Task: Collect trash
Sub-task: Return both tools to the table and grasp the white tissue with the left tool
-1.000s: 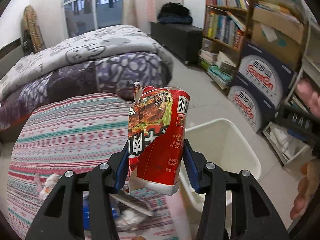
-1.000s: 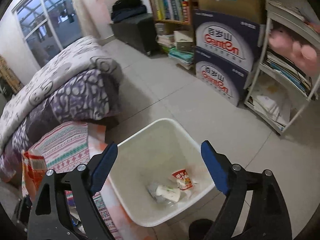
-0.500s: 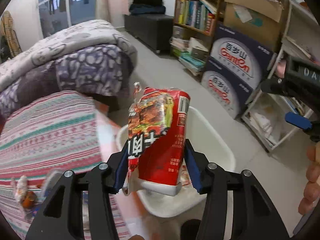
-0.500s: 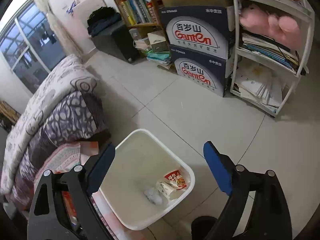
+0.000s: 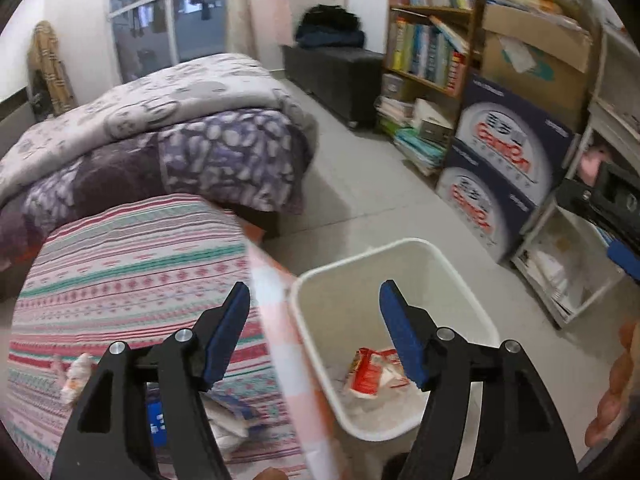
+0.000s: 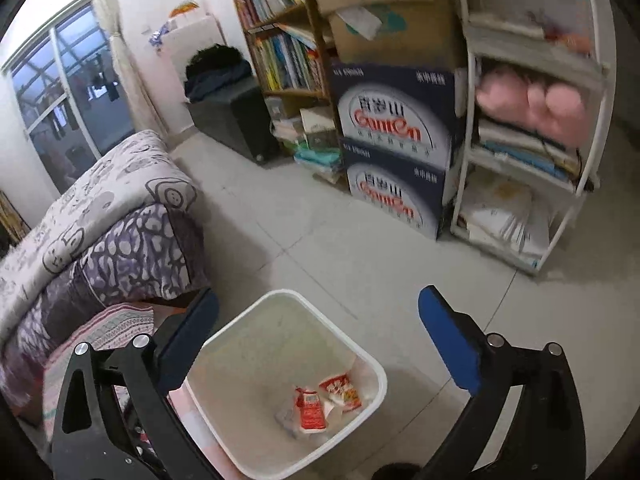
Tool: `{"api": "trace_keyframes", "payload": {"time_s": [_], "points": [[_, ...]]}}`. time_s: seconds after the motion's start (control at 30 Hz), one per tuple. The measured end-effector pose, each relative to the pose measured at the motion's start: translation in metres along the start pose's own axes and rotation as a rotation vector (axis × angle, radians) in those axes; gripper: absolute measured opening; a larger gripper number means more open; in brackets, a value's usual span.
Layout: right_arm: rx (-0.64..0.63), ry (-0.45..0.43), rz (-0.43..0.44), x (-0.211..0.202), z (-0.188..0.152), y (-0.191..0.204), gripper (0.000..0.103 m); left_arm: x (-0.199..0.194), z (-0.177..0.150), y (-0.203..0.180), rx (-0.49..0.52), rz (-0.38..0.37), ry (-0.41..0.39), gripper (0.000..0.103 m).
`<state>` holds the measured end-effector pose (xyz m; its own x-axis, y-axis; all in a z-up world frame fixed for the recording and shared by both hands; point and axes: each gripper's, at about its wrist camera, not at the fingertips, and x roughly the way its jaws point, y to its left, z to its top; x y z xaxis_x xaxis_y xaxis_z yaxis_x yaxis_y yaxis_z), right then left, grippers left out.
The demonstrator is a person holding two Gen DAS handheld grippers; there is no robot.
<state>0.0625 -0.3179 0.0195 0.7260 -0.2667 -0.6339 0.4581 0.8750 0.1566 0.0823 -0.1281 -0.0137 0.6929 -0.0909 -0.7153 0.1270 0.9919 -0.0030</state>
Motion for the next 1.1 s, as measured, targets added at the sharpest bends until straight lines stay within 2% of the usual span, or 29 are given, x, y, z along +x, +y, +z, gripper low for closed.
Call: {"api": "trace_keyframes", "payload": {"time_s": [0.23,0.43,0.67,0.87,1.1], "points": [[-0.142,-0.050,-0.035,-0.009,-0.022,0.044,0.096,-0.013,-0.001,0.039,-0.028,0.101,-0.035,0.071],[-0.221,-0.053,-0.008,-0.016,-0.040,0.082,0.096,-0.022,-0.005,0.078,-0.084,0.161,-0.037,0.074],[-0.300,-0.039,0.029,-0.022,-0.061,0.122,0.096,-0.031,-0.016,0.117,-0.097,0.248,-0.031,0.078],[-0.341,0.003,0.083,-0.023,-0.078,0.153,0.096,-0.023,-0.034,0.166,-0.128,0.347,0.059,0.082],[-0.401,0.048,0.138,-0.024,-0.100,0.189,0.096,0.000,-0.061,0.230,-0.181,0.393,0.209,0.082]]}}
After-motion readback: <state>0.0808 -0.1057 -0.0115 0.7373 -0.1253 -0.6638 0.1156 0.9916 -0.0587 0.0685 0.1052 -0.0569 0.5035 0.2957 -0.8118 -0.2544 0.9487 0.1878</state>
